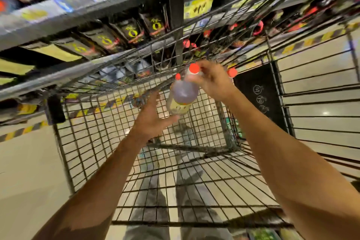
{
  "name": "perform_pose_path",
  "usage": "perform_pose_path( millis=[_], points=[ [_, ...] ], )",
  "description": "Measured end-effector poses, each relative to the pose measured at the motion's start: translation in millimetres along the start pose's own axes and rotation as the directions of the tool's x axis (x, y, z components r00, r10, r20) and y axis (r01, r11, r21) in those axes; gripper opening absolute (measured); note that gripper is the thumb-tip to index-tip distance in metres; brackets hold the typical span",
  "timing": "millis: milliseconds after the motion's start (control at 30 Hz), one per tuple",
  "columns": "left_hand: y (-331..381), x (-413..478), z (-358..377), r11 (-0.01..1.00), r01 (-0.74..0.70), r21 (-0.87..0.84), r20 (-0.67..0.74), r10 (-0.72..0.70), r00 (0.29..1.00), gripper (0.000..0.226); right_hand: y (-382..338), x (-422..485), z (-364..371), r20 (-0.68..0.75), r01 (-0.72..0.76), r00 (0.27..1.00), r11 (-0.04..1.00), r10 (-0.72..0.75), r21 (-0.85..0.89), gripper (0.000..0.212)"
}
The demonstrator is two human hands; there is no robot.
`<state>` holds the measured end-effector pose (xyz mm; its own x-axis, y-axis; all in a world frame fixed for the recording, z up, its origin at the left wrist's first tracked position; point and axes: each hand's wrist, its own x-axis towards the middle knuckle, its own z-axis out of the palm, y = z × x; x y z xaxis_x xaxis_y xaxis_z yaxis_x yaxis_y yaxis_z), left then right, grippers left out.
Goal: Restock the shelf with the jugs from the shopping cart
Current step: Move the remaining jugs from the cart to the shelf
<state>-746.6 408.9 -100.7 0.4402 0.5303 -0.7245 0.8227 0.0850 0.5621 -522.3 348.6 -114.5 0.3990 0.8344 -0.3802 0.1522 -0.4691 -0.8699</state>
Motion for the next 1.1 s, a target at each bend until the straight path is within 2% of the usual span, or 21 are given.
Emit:
perform_pose_path(
  millis=[67, 133, 167, 267, 300, 400, 467, 600, 700, 767, 867, 933, 1000, 1100],
  points=[
    [3, 1, 2, 0.991, -0.003, -0.133, 0.037, 0.008, 0.999, 0.123, -9, -6, 0, 0.066, -0.027, 0.998, 0.999, 0.024, 0.045, 0.029],
    [6, 0, 5, 0.956, 0.005, -0.294, 0.086, 0.021, 0.996, 0.122, -11, -10, 2, 0.13, -0.056, 0.991, 0.99, 0.039, 0.132, 0.035],
    [4, 2, 8, 0.95, -0.003, -0.312, 0.072, 0.027, 0.997, 0.121, -10, -12, 3, 0.163, -0.074, 0.986, 0.981, 0.045, 0.179, 0.039],
    [-5, 7, 18, 0.981, -0.024, -0.192, -0.015, 0.021, 1.0, 0.098, -8, -21, 10, 0.18, -0.148, 0.979, 0.95, 0.1, 0.274, 0.028],
    [-7, 8, 22, 0.98, -0.016, -0.2, -0.027, 0.01, 1.0, 0.092, -7, -25, 15, 0.171, -0.168, 0.978, 0.936, 0.119, 0.31, 0.028],
    [-16, 7, 33, 0.969, 0.004, -0.248, -0.029, -0.011, 1.0, 0.085, 4, -42, 31, 0.125, -0.222, 0.974, 0.894, 0.187, 0.39, 0.025],
    [-22, 8, 39, 0.962, -0.006, -0.274, -0.029, -0.002, 1.0, 0.067, 22, -53, 37, 0.03, -0.268, 0.958, 0.859, 0.283, 0.435, 0.034],
    [-29, 6, 45, 0.937, 0.013, -0.35, 0.002, -0.013, 1.0, 0.049, 71, -61, 29, -0.193, -0.415, 0.808, 0.77, 0.557, 0.485, 0.041],
    [-39, 12, 47, 0.908, 0.05, -0.416, 0.021, -0.045, 0.999, 0.044, 102, -49, 18, -0.319, -0.481, 0.697, 0.749, 0.642, 0.455, 0.037],
    [-46, 16, 46, 0.895, 0.077, -0.439, 0.035, -0.068, 0.997, 0.049, 108, -38, 15, -0.365, -0.453, 0.698, 0.774, 0.616, 0.442, 0.045],
    [-55, 22, 49, 0.878, 0.126, -0.461, 0.049, -0.117, 0.992, 0.064, 110, -25, 21, -0.354, -0.323, 0.761, 0.791, 0.544, 0.52, 0.065],
    [-60, 25, 51, 0.86, 0.147, -0.489, 0.024, -0.156, 0.988, 0.057, 113, -19, 30, -0.368, -0.229, 0.778, 0.775, 0.509, 0.589, 0.081],
    [-61, 26, 53, 0.835, 0.17, -0.524, 0.022, -0.187, 0.982, 0.042, 116, -14, 36, -0.358, -0.204, 0.792, 0.768, 0.494, 0.607, 0.094],
    [-65, 27, 51, 0.798, 0.184, -0.573, 0.067, -0.178, 0.982, 0.034, 123, -5, 38, -0.389, -0.198, 0.797, 0.807, 0.463, 0.557, 0.092]
  ],
)
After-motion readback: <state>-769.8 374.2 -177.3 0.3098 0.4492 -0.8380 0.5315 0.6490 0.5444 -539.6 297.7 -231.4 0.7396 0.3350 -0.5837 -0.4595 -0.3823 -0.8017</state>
